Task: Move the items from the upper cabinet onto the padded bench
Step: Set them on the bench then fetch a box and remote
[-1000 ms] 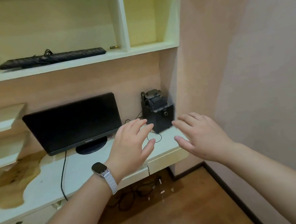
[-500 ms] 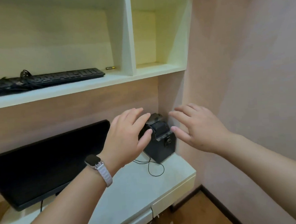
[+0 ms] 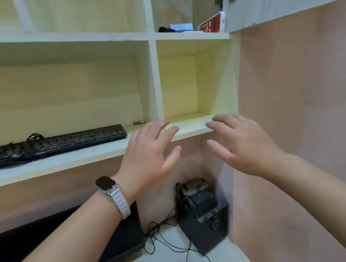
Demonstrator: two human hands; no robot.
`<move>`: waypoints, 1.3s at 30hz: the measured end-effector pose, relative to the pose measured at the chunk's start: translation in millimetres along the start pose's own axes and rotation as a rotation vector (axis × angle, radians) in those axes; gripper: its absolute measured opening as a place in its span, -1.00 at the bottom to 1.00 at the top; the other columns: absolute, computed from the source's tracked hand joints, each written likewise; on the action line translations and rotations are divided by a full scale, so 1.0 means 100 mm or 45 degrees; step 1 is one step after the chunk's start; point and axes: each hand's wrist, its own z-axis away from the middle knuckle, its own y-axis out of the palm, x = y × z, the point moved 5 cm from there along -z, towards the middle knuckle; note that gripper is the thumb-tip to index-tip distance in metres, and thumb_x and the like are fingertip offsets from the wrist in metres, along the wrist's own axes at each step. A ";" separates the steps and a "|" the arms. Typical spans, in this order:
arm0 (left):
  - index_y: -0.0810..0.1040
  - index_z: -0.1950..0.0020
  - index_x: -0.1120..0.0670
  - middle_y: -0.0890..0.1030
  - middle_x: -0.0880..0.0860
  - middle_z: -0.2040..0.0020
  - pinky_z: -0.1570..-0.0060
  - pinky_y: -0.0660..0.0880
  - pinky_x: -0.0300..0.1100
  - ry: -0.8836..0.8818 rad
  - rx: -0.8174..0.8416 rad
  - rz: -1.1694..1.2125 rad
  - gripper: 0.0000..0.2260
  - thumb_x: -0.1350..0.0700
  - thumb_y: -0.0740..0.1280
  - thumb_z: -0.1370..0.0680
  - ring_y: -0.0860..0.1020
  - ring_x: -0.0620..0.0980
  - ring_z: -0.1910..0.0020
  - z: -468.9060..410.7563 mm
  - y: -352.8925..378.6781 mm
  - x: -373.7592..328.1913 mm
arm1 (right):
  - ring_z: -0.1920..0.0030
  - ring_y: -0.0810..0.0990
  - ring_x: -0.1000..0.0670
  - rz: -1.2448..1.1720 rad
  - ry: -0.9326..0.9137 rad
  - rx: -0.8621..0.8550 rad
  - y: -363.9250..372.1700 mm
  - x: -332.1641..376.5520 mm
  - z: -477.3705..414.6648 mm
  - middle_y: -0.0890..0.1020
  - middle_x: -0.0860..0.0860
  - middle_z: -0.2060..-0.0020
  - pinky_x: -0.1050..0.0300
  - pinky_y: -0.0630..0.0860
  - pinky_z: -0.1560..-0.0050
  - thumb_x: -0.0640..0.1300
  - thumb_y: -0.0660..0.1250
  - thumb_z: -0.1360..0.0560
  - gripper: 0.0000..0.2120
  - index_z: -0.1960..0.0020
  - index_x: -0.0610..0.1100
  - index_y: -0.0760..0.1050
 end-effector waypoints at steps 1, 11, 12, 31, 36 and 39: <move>0.57 -0.26 0.09 0.56 0.11 -0.26 -0.11 0.38 0.00 0.017 -0.027 -0.021 -0.61 -0.08 0.26 -0.52 0.50 0.13 -0.23 -0.14 0.02 0.00 | -0.23 0.50 -0.15 -0.011 -0.002 -0.021 -0.01 -0.10 -0.09 0.57 -0.06 -0.23 -0.08 0.44 -0.14 0.19 0.06 -0.53 -0.48 -0.31 -0.08 0.50; 0.56 -0.28 0.10 0.55 0.11 -0.27 -0.20 0.42 0.06 0.067 -0.313 -0.060 -0.59 -0.06 0.27 -0.51 0.48 0.10 -0.26 -1.60 0.01 -0.03 | -0.19 0.51 -0.13 -0.059 -0.124 -0.290 -0.31 -0.96 -1.12 0.58 -0.04 -0.19 -0.07 0.50 -0.07 0.21 0.08 -0.50 -0.48 -0.27 -0.07 0.51; 0.56 -0.28 0.11 0.55 0.12 -0.26 -0.19 0.45 0.07 0.076 -0.343 -0.064 -0.59 -0.06 0.27 -0.51 0.49 0.11 -0.25 -1.72 -0.01 -0.03 | -0.19 0.52 -0.14 -0.055 -0.139 -0.310 -0.33 -1.01 -1.23 0.58 -0.05 -0.18 -0.09 0.51 -0.06 0.21 0.09 -0.50 -0.48 -0.27 -0.08 0.51; 0.37 -0.42 -0.03 0.46 0.00 -0.35 -0.20 0.41 -0.07 -0.108 0.583 -0.324 -0.43 -0.33 0.17 -0.52 0.46 0.02 -0.27 -3.53 0.06 0.51 | -0.30 0.30 -0.08 -0.093 0.183 -0.126 -0.54 -1.33 -2.65 0.36 -0.05 -0.21 -0.07 0.43 -0.14 0.19 0.12 -0.53 -0.60 -0.22 -0.07 0.30; 0.42 0.09 -0.09 0.44 -0.14 0.21 0.26 0.32 -0.18 -0.154 0.621 -0.245 -0.66 -0.33 0.12 -0.54 0.42 -0.13 0.23 -3.50 0.09 0.55 | -0.17 0.33 -0.05 -0.047 0.153 -0.201 -0.53 -1.34 -2.65 0.42 -0.03 -0.06 -0.03 0.42 -0.12 0.15 0.13 -0.54 -0.71 -0.03 -0.08 0.32; 0.47 -0.12 -0.09 0.51 -0.12 0.08 0.18 0.39 -0.18 -0.135 0.562 -0.210 -0.59 -0.36 0.16 -0.51 0.48 -0.13 0.13 -3.47 0.06 0.52 | -0.08 0.36 -0.08 0.022 0.082 -0.388 -0.56 -1.37 -2.62 0.45 -0.04 -0.01 -0.04 0.45 -0.07 0.05 0.18 -0.53 -0.77 0.04 -0.13 0.37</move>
